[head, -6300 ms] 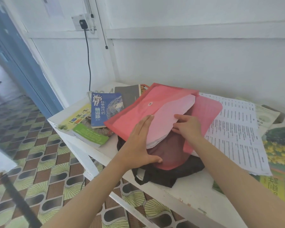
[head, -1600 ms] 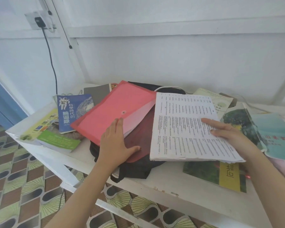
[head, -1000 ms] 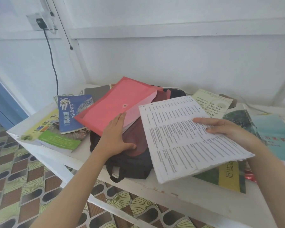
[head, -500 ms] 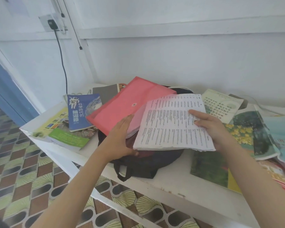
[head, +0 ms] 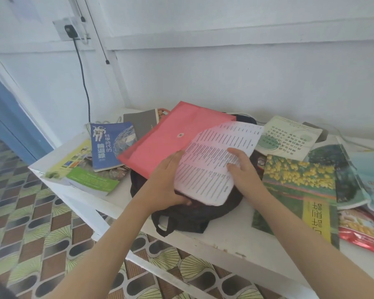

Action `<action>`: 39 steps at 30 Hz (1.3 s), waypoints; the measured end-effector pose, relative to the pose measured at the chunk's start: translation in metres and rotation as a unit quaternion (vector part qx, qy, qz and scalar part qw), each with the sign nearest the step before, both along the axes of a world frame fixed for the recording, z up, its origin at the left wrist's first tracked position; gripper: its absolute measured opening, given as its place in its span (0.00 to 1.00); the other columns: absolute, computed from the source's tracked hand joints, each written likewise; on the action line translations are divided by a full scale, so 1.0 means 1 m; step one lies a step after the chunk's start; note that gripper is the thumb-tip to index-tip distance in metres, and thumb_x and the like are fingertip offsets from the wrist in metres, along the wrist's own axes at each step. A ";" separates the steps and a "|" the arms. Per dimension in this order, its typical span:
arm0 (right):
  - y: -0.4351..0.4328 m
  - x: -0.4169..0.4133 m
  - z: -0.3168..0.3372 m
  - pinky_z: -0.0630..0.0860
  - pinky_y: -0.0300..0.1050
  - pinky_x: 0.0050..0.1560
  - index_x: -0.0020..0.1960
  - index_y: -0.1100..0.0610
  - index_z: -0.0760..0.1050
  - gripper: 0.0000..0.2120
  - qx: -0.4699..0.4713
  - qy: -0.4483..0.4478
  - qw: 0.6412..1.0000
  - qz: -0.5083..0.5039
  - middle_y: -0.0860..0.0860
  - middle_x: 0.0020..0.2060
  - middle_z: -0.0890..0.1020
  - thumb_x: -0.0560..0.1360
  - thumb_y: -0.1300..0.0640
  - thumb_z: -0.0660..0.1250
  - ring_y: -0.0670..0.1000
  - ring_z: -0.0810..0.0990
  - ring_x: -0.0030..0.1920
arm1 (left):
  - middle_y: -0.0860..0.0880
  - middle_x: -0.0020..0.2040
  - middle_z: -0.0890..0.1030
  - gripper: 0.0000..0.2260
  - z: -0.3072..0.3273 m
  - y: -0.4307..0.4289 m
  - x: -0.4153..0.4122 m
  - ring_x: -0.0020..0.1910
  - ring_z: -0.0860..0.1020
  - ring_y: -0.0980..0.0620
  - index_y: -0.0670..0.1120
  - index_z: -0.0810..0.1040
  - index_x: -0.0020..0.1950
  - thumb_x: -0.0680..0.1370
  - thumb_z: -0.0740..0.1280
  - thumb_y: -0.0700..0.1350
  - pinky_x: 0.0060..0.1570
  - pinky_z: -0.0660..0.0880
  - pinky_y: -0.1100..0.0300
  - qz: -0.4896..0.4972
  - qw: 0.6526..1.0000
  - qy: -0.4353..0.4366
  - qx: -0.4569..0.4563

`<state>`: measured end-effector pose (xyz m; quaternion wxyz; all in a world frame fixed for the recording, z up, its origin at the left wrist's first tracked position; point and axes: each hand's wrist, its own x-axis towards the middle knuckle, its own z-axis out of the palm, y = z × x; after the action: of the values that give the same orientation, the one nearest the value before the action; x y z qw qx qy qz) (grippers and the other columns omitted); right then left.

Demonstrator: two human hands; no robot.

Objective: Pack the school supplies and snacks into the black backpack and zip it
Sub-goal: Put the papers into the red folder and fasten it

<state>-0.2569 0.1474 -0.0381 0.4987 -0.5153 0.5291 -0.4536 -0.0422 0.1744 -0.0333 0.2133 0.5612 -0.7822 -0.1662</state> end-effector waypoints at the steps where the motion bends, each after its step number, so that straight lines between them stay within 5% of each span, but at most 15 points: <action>1: 0.001 0.002 0.000 0.75 0.52 0.60 0.67 0.51 0.64 0.18 0.017 0.010 1.000 0.017 0.47 0.59 0.73 0.80 0.64 0.54 0.50 0.74 0.58 | 0.55 0.74 0.56 0.54 -0.001 0.000 0.001 0.72 0.54 0.56 0.54 0.47 0.76 0.61 0.79 0.51 0.71 0.56 0.51 0.002 1.000 0.000 0.000; 7: 0.007 -0.006 -0.010 0.79 0.61 0.49 0.55 0.51 0.72 0.14 0.007 0.009 0.994 -0.111 0.56 0.51 0.80 0.75 0.66 0.59 0.56 0.81 0.51 | 0.56 0.74 0.56 0.53 -0.001 0.004 0.001 0.68 0.54 0.63 0.55 0.46 0.76 0.62 0.79 0.50 0.67 0.53 0.58 -0.010 1.000 0.026 0.001; 11: 0.008 -0.005 -0.007 0.81 0.43 0.44 0.67 0.60 0.69 0.22 0.045 -0.051 0.994 -0.082 0.53 0.58 0.79 0.76 0.72 0.58 0.51 0.80 0.53 | 0.58 0.74 0.55 0.52 0.000 0.007 0.000 0.66 0.52 0.67 0.56 0.46 0.75 0.63 0.79 0.49 0.66 0.50 0.61 -0.016 0.999 0.027 0.009; 17: 0.002 0.015 0.011 0.78 0.36 0.38 0.72 0.63 0.63 0.24 0.078 -0.074 0.993 -0.058 0.53 0.63 0.76 0.77 0.72 0.58 0.48 0.78 0.50 | 0.60 0.73 0.54 0.52 0.002 0.010 -0.005 0.64 0.51 0.69 0.56 0.46 0.75 0.63 0.79 0.50 0.66 0.50 0.64 -0.025 0.999 0.025 0.022; 23: -0.007 0.036 0.022 0.75 0.36 0.44 0.69 0.64 0.66 0.21 0.103 -0.066 0.992 0.033 0.49 0.53 0.78 0.77 0.73 0.54 0.48 0.75 0.55 | 0.62 0.71 0.55 0.52 0.005 0.014 -0.007 0.65 0.52 0.69 0.57 0.46 0.75 0.63 0.79 0.51 0.65 0.53 0.65 -0.036 0.999 0.034 0.023; 30: -0.023 0.049 0.015 0.77 0.38 0.46 0.74 0.63 0.58 0.27 0.110 -0.056 0.992 0.016 0.56 0.67 0.72 0.77 0.73 0.56 0.50 0.75 0.57 | 0.60 0.70 0.56 0.51 0.003 0.018 -0.007 0.65 0.53 0.67 0.57 0.46 0.75 0.63 0.79 0.50 0.65 0.54 0.66 -0.044 0.998 0.029 0.028; 35: -0.027 0.059 0.008 0.78 0.41 0.48 0.74 0.60 0.59 0.30 0.104 -0.055 0.993 0.001 0.55 0.67 0.71 0.75 0.75 0.56 0.51 0.74 0.56 | 0.61 0.68 0.56 0.52 -0.002 0.017 -0.006 0.66 0.53 0.68 0.55 0.45 0.75 0.63 0.79 0.50 0.62 0.50 0.76 -0.053 0.998 0.019 0.017; 39: -0.028 0.063 0.006 0.77 0.52 0.58 0.74 0.59 0.60 0.32 0.097 -0.030 0.995 -0.002 0.55 0.67 0.72 0.72 0.76 0.57 0.51 0.76 0.52 | 0.61 0.68 0.56 0.51 -0.004 0.017 -0.005 0.66 0.52 0.67 0.52 0.47 0.76 0.64 0.78 0.50 0.64 0.51 0.71 -0.052 0.998 0.014 0.012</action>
<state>-0.1936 0.1189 -0.0324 0.5609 -0.4497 0.5564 -0.4166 -0.0477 0.1911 -0.0369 0.2083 0.5202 -0.8051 -0.1943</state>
